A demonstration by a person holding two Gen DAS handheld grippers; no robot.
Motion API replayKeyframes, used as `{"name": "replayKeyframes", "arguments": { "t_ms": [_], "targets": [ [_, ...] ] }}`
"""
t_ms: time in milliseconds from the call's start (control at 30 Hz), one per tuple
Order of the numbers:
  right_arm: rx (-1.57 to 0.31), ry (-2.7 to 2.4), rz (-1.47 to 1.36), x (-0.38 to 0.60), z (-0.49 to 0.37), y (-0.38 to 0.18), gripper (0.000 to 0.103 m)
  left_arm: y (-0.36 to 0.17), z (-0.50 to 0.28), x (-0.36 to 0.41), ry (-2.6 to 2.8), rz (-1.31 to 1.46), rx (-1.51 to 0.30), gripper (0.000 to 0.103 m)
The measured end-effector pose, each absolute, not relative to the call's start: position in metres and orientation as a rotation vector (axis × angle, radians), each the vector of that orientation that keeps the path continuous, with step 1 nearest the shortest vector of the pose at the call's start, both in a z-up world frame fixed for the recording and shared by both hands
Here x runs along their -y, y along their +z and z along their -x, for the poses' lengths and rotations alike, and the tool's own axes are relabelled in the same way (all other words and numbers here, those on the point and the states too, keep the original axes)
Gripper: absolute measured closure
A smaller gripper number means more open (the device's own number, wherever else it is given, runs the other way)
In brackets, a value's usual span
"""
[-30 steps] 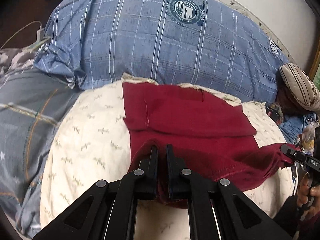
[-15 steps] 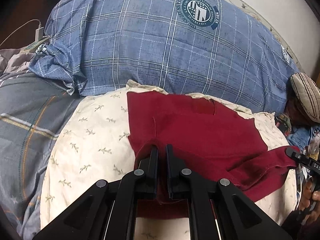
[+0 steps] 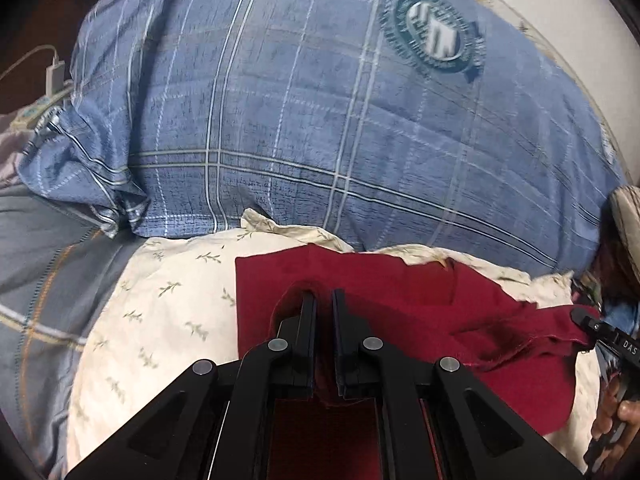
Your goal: Fold small clothes
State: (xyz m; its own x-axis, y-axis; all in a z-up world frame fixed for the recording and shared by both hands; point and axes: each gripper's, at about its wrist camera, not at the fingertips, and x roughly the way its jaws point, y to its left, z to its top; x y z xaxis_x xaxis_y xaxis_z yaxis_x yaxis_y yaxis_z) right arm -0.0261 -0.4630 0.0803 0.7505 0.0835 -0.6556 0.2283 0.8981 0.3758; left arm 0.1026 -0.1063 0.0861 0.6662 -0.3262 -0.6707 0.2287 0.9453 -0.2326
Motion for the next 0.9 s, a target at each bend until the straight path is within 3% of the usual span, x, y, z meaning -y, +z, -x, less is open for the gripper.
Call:
{"name": "replayKeyframes", "arguments": {
  "t_ms": [133,300,333,367,400,433,533,700,900],
  "targets": [
    [-0.75,-0.088,-0.537,0.485,-0.008,0.049,0.091,0.057,-0.14,0.116,-0.282,0.149,-0.832,0.096],
    [-0.811,-0.078,-0.657,0.509,-0.016,0.033,0.079,0.047,-0.169,0.11,-0.34,0.215,-0.893,0.086],
    [-0.788,-0.071,-0.675,0.513,-0.008,0.039,0.074,0.05,-0.17,0.108,-0.368,0.226,-0.891,0.077],
    [-0.768,-0.082,-0.678,0.515,-0.002,0.043,0.054,0.054,-0.17,0.107,-0.389,0.225,-0.875,0.07],
    [-0.72,-0.117,-0.676,0.519,0.01,0.051,0.031,0.059,-0.168,0.106,-0.388,0.211,-0.849,0.043],
    [-0.673,-0.141,-0.675,0.522,0.02,0.057,0.027,0.065,-0.164,0.104,-0.37,0.196,-0.812,0.027],
    [-0.64,-0.11,-0.676,0.523,0.038,0.065,0.029,0.074,-0.153,0.105,-0.405,0.186,-0.763,0.027],
    [-0.769,-0.074,-0.432,0.475,0.009,0.054,0.048,0.06,-0.152,0.128,-0.338,0.053,-0.795,0.027],
    [-0.865,-0.228,-0.335,0.479,-0.049,0.018,0.049,0.029,-0.193,0.128,-0.203,0.076,-0.902,0.026]
  ]
}}
